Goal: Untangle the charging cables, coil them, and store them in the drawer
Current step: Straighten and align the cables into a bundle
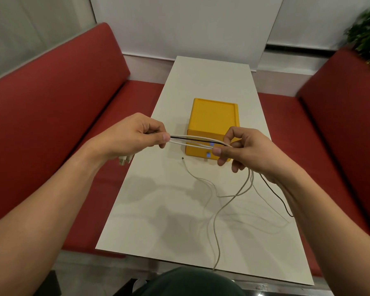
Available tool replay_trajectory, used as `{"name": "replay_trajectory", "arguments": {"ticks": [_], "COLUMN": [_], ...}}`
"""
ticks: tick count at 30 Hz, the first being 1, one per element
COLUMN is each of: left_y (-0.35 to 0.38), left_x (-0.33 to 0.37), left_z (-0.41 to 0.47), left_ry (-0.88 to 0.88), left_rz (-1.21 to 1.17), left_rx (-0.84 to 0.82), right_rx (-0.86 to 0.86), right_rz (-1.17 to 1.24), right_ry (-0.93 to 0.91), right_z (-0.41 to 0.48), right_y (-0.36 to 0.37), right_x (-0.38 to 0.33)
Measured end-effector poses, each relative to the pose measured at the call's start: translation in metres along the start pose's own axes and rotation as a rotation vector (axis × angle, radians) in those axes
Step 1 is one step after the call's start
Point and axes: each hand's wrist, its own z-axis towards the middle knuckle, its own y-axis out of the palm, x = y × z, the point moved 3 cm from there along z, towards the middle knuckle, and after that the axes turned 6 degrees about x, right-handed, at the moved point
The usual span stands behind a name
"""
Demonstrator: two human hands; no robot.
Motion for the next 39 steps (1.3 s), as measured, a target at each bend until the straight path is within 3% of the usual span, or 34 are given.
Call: {"name": "replay_trajectory", "arguments": {"ticks": [4,10,15,20,25,31,36,39], "left_y": [-0.001,-0.008,-0.011,-0.009,-0.001,0.012,0.012,0.02], "left_x": [0.003,0.004,0.002,-0.006,-0.015,0.0,-0.027,-0.043], "left_z": [0.002,0.008,0.009,0.006,0.011,-0.001,0.004,0.009], "left_ry": [-0.008,-0.016,0.013,-0.007,-0.033,-0.002,-0.063,-0.09], "left_rz": [0.015,0.056,0.072,0.141,0.273,0.081,0.191,0.342], "left_rx": [-0.021,-0.037,-0.087,-0.099,0.016,-0.121,0.006,0.098], "right_rx": [0.003,-0.207,-0.327,-0.278,-0.1,0.143,0.113,0.008], "right_rz": [-0.02,0.034,-0.201,-0.175,-0.266,-0.451,-0.454,-0.26], "right_ry": [-0.023,0.023,-0.027,-0.056,-0.086,-0.065,-0.075,-0.035], "right_z": [0.0,-0.002,-0.008,-0.011,-0.005,0.014,0.004,-0.006], "right_y": [-0.003,-0.013,-0.022,-0.033,-0.025,-0.016,-0.007,0.0], "right_x": [0.0,0.006,0.009,0.01,0.008,0.034,0.036,0.03]}}
